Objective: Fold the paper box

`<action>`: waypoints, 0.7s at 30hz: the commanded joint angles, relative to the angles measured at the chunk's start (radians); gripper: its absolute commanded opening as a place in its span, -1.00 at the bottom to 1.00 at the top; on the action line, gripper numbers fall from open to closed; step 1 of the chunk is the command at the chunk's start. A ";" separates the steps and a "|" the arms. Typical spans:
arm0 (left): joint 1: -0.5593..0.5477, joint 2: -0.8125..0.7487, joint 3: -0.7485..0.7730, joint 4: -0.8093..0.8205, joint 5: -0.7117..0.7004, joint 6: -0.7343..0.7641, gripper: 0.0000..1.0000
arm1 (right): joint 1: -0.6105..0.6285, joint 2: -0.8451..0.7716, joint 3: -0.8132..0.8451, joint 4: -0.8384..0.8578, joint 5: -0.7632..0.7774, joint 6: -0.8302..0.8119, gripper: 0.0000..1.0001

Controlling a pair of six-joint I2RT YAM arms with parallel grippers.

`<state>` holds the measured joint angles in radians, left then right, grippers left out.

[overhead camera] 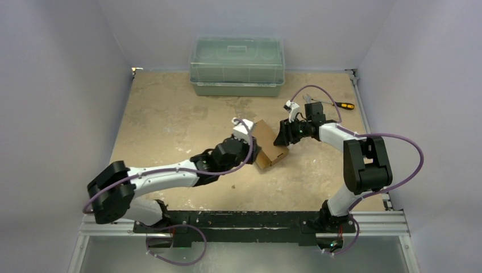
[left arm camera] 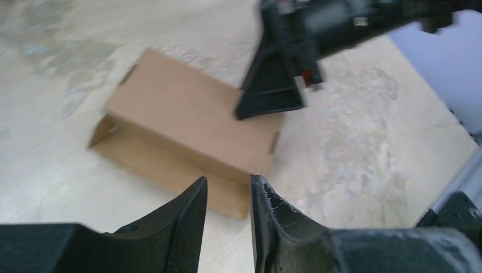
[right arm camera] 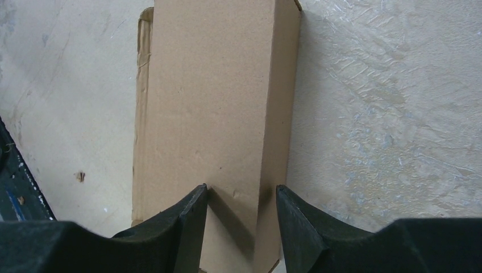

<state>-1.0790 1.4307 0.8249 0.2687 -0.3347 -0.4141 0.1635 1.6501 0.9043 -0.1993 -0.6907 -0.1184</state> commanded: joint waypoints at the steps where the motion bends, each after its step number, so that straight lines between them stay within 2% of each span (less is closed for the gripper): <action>1: 0.123 -0.099 -0.184 -0.044 -0.034 -0.245 -0.51 | 0.006 0.017 0.019 -0.023 0.016 -0.024 0.01; 3: 0.173 -0.113 -0.272 0.034 0.043 -0.328 -0.71 | 0.007 0.016 0.019 -0.022 0.016 -0.025 0.02; 5: 0.176 -0.088 -0.319 0.107 0.093 -0.400 -1.00 | 0.006 0.016 0.019 -0.021 0.017 -0.024 0.01; 12: 0.165 0.178 -0.277 0.198 0.251 -0.670 -1.00 | 0.006 0.015 0.018 -0.021 0.020 -0.024 0.01; 16: 0.115 0.282 -0.237 0.246 0.266 -0.815 -1.00 | 0.007 0.016 0.018 -0.020 0.019 -0.023 0.01; 21: 0.065 0.368 -0.143 0.275 0.304 -0.925 -1.00 | 0.007 0.019 0.019 -0.019 0.018 -0.024 0.01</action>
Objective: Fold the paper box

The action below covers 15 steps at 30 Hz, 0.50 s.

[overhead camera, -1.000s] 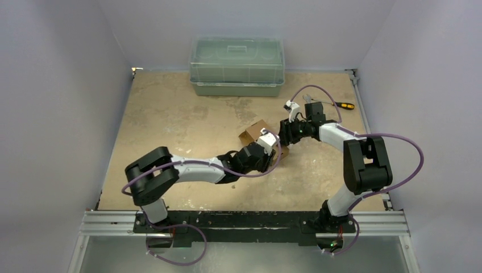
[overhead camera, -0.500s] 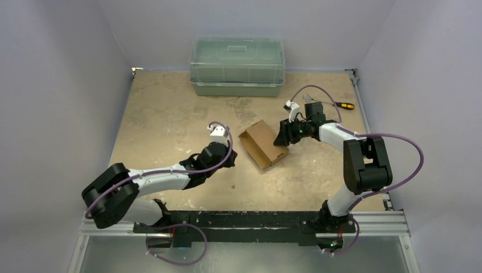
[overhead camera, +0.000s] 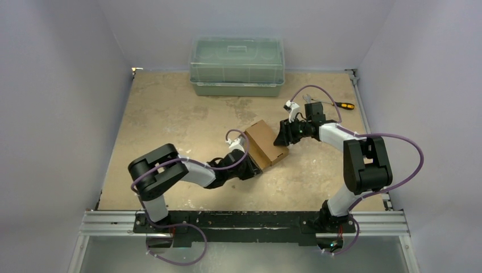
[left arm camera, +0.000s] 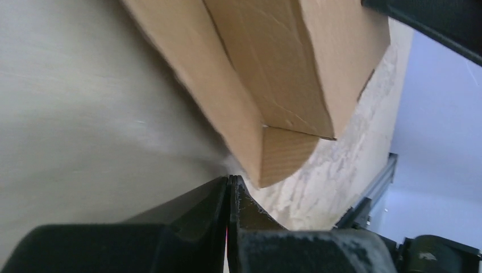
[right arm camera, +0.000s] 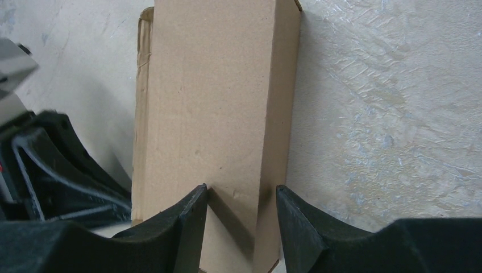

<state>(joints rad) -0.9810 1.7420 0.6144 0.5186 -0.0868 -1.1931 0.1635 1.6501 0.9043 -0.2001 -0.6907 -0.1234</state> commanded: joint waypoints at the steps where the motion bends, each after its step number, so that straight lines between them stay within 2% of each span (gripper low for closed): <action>1: -0.038 0.065 0.090 0.026 0.062 -0.151 -1.00 | 0.008 0.018 0.019 -0.019 0.017 -0.019 0.01; 4: -0.037 0.070 0.166 -0.001 0.056 -0.145 -1.00 | 0.012 0.017 0.019 -0.020 0.017 -0.019 0.01; 10: -0.016 0.085 0.328 -0.158 0.033 -0.029 -1.00 | 0.014 0.014 0.018 -0.019 0.019 -0.019 0.01; 15: 0.017 0.079 0.325 -0.145 0.123 0.082 -1.00 | 0.014 0.012 0.018 -0.020 0.023 -0.021 0.01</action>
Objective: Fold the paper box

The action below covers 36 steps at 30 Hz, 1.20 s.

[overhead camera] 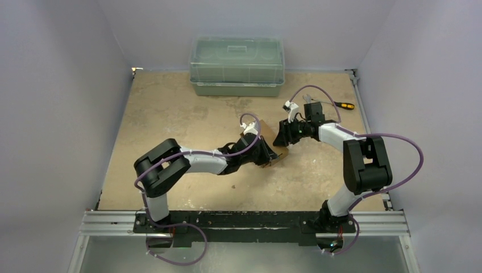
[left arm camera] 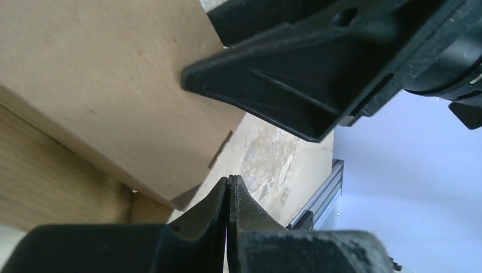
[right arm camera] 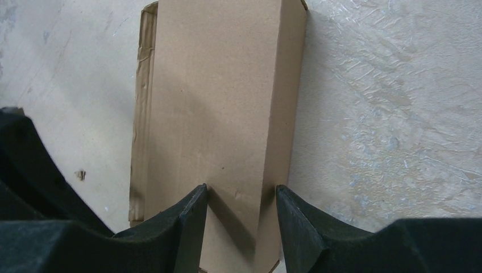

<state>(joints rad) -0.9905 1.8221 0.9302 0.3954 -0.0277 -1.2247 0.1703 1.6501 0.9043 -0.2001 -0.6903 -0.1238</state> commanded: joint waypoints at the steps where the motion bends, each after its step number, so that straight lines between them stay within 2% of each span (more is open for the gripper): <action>1: 0.026 -0.025 -0.006 -0.011 0.105 0.164 -1.00 | 0.008 0.011 0.018 -0.019 0.023 -0.020 0.01; 4: 0.030 -0.130 -0.078 0.005 0.157 0.298 -1.00 | 0.007 0.014 0.019 -0.021 0.025 -0.022 0.02; 7: 0.044 -0.277 -0.177 -0.015 0.119 0.400 -0.97 | 0.007 0.017 0.021 -0.022 0.024 -0.023 0.02; 10: 0.091 -0.395 -0.275 -0.066 0.035 0.438 -0.78 | 0.008 0.017 0.021 -0.021 0.025 -0.023 0.02; 13: 0.170 -0.428 -0.342 -0.103 -0.036 0.421 -0.75 | 0.008 0.017 0.021 -0.021 0.025 -0.023 0.02; 17: 0.263 -0.348 -0.347 -0.113 0.010 0.335 -1.00 | 0.007 0.016 0.020 -0.021 0.028 -0.023 0.02; 20: 0.260 -0.270 -0.311 -0.070 0.082 0.297 -1.00 | 0.007 0.014 0.019 -0.019 0.033 -0.025 0.02; 25: 0.209 -0.203 -0.252 -0.128 0.096 0.237 -1.00 | 0.008 0.016 0.020 -0.020 0.032 -0.025 0.02; 32: 0.049 -0.061 -0.077 -0.268 0.031 0.129 -1.00 | 0.012 0.017 0.021 -0.019 0.032 -0.026 0.02; 36: 0.040 0.027 0.028 -0.275 0.031 0.107 -1.00 | 0.013 0.015 0.019 -0.019 0.034 -0.026 0.02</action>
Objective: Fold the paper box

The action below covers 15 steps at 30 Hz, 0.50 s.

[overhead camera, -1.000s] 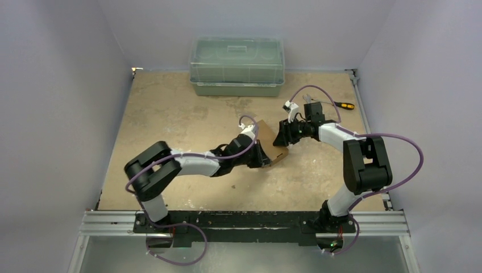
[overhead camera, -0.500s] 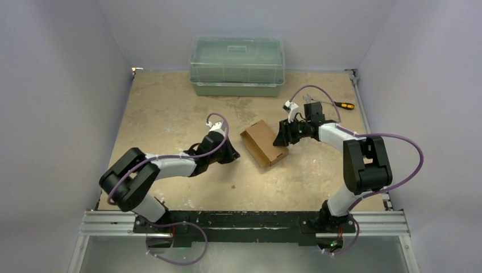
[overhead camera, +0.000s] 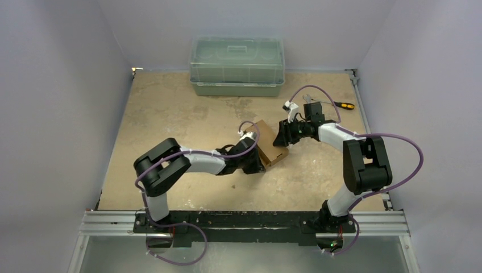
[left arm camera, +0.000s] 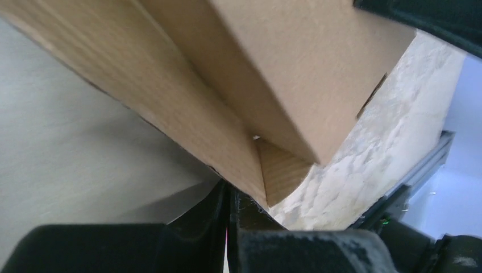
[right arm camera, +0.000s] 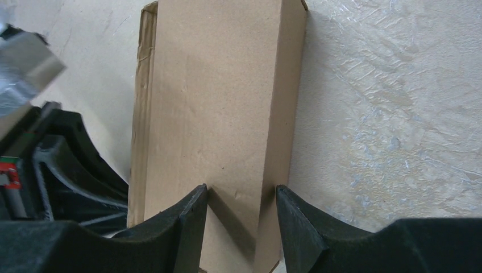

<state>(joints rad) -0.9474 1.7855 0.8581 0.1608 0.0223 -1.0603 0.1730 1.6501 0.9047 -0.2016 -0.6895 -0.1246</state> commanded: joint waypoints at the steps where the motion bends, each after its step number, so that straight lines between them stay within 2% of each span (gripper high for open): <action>1: -0.003 0.077 0.137 -0.049 -0.019 -0.051 -1.00 | 0.010 0.013 0.018 -0.017 0.034 -0.025 0.02; 8: 0.004 0.125 0.348 -0.145 -0.019 0.000 -1.00 | 0.012 0.010 0.017 -0.016 0.036 -0.024 0.02; 11: 0.013 0.122 0.337 -0.140 0.004 0.025 -1.00 | 0.011 0.008 0.016 -0.016 0.036 -0.025 0.02; 15: 0.023 0.054 0.234 -0.083 0.057 0.103 -1.00 | 0.012 0.010 0.017 -0.017 0.036 -0.027 0.02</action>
<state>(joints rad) -0.9482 1.9118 1.1481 -0.0105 0.0456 -1.0451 0.1719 1.6501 0.9142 -0.1753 -0.6510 -0.1394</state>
